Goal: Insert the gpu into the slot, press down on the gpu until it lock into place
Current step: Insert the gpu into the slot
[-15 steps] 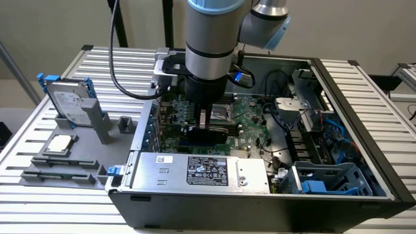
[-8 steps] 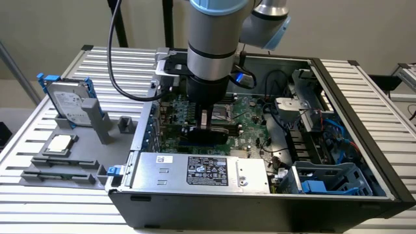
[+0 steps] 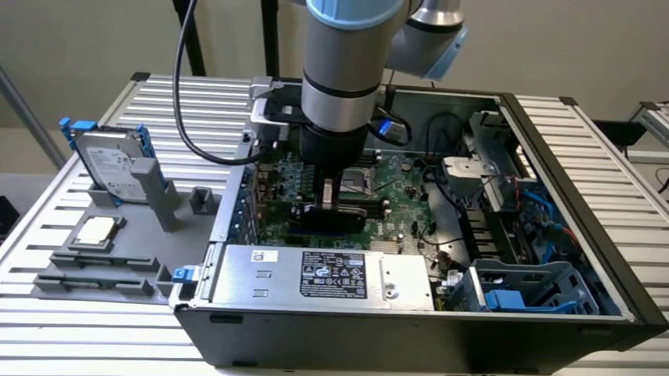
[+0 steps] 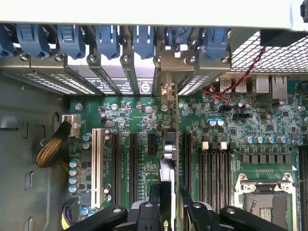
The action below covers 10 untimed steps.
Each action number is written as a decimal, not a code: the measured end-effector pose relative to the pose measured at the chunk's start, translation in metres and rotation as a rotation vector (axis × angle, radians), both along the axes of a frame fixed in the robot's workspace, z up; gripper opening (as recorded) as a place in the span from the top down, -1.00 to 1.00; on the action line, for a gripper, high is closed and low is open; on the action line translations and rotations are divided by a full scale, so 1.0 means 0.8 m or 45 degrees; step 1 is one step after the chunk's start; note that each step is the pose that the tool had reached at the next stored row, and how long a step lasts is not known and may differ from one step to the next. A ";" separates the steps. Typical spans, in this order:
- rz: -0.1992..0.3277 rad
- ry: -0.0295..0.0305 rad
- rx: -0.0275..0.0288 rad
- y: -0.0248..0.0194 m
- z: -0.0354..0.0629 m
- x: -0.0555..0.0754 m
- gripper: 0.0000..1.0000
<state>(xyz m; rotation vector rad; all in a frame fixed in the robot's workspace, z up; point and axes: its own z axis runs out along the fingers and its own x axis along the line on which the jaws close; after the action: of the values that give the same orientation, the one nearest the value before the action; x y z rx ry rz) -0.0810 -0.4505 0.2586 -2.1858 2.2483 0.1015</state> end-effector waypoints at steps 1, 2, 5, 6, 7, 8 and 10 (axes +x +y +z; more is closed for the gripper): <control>0.000 0.0003 -0.0003 0.0000 -0.001 0.000 0.47; 0.000 0.0005 -0.0005 0.0000 -0.001 0.000 0.47; 0.000 0.0003 0.0000 0.0000 -0.004 0.000 0.47; 0.000 0.0005 0.0000 0.0000 -0.005 0.000 0.47; 0.000 0.0007 -0.0002 -0.0001 -0.006 0.000 0.47; 0.000 0.0009 -0.0006 -0.0001 -0.006 0.000 0.47; 0.000 0.0010 -0.0008 -0.0004 -0.007 0.000 0.47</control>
<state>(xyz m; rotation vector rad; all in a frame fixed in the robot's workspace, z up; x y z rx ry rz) -0.0807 -0.4508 0.2526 -2.1864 2.2491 0.1017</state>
